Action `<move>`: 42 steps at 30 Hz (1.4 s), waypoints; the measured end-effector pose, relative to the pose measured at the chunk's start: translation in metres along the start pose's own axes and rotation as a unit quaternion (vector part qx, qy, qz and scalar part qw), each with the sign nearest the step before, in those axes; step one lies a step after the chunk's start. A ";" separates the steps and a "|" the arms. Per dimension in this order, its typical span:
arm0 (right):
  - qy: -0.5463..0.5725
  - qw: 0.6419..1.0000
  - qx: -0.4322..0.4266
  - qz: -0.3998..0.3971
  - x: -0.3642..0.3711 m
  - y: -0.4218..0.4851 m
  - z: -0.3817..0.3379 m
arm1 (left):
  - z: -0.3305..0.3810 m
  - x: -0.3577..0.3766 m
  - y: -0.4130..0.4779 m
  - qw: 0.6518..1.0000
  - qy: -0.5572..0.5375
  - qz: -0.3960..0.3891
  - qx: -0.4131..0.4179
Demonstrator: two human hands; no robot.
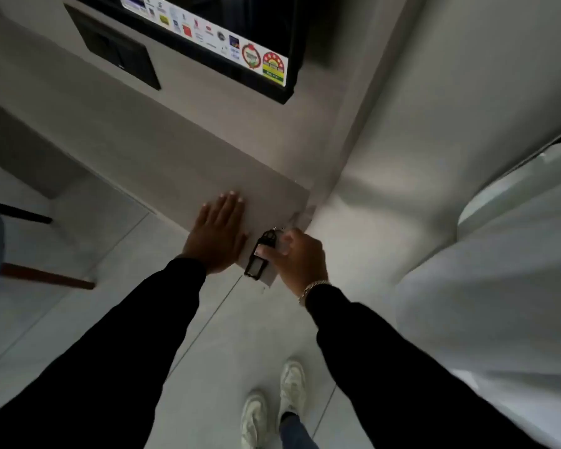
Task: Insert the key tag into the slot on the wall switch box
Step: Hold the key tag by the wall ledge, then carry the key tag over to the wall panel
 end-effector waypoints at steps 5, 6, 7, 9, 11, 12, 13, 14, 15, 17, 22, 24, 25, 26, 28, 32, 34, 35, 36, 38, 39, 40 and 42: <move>-0.009 0.999 0.006 -0.036 0.015 0.008 0.007 | -0.003 -0.004 0.002 0.999 0.039 0.027 -0.009; 0.000 0.999 0.012 -0.033 0.012 0.011 0.012 | -0.002 -0.006 0.004 0.999 0.036 0.031 -0.008; 0.008 0.999 0.014 -0.030 0.008 0.013 0.016 | -0.003 -0.006 0.004 0.999 0.038 0.032 -0.010; 0.017 0.999 0.025 -0.022 0.003 0.012 0.022 | -0.004 -0.007 0.004 0.999 0.038 0.033 -0.011; 0.045 0.998 0.049 -0.005 0.000 0.013 0.025 | -0.004 -0.007 0.004 0.999 0.037 0.029 -0.011; 0.053 0.996 0.066 -0.002 0.001 0.013 0.027 | -0.004 -0.007 0.005 0.999 0.035 0.028 -0.012; 0.055 0.996 0.076 0.000 0.003 0.012 0.028 | -0.004 -0.008 0.005 0.999 0.033 0.028 -0.015; 0.050 0.995 0.083 0.001 0.005 0.011 0.028 | -0.003 -0.008 0.005 0.999 0.028 0.026 -0.018; 0.049 0.995 0.086 0.002 0.006 0.009 0.028 | -0.002 -0.007 0.005 0.999 0.023 0.023 -0.024; 0.072 0.991 0.111 -0.005 0.005 0.009 0.034 | 0.004 -0.004 0.003 0.999 0.017 0.022 -0.029; 0.200 0.952 0.212 -0.091 0.006 0.005 0.062 | 0.031 0.002 -0.010 1.000 0.009 0.026 -0.012; 0.250 0.935 0.222 -0.122 0.003 0.000 0.067 | 0.042 0.007 -0.015 1.000 0.005 0.013 -0.002; 0.271 0.927 0.222 -0.132 0.000 -0.003 0.069 | 0.048 0.010 -0.019 1.000 0.002 0.005 0.001; 0.288 0.921 0.222 -0.139 -0.005 -0.008 0.070 | 0.053 0.011 -0.022 1.000 -0.006 -0.002 0.003; 0.319 0.910 0.224 -0.141 -0.019 -0.019 0.073 | 0.060 0.012 -0.026 0.999 -0.026 -0.020 0.005; 0.362 0.891 0.237 -0.141 -0.054 -0.047 0.078 | 0.078 -0.001 -0.027 0.996 -0.075 -0.038 0.027; 0.383 0.884 0.230 -0.136 -0.076 -0.063 0.083 | 0.100 -0.016 -0.028 0.995 -0.087 -0.012 0.056; 0.395 0.881 0.225 -0.130 -0.089 -0.072 0.088 | 0.116 -0.024 -0.029 0.993 -0.091 0.005 0.076; 0.400 0.882 0.217 -0.122 -0.103 -0.081 0.094 | 0.136 -0.032 -0.031 0.990 -0.095 0.022 0.100; 0.392 0.894 0.195 -0.098 -0.133 -0.102 0.107 | 0.178 -0.047 -0.037 0.981 -0.104 0.054 0.154; 0.386 0.900 0.184 -0.087 -0.146 -0.110 0.112 | 0.196 -0.054 -0.040 0.976 -0.106 0.070 0.178; 0.383 0.905 0.172 -0.073 -0.161 -0.120 0.120 | 0.218 -0.062 -0.043 0.969 -0.106 0.084 0.206; 0.385 0.909 0.150 -0.046 -0.191 -0.141 0.137 | 0.263 -0.076 -0.048 0.954 -0.109 0.107 0.257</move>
Point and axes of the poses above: each hand's wrist, its own y-axis towards the middle knuckle, its own x-axis out of the palm, z = x × y, the point moved 10 cm from there along y, towards the middle knuckle, and after that the axes turned 12 degrees about x, right-handed, at the moved point
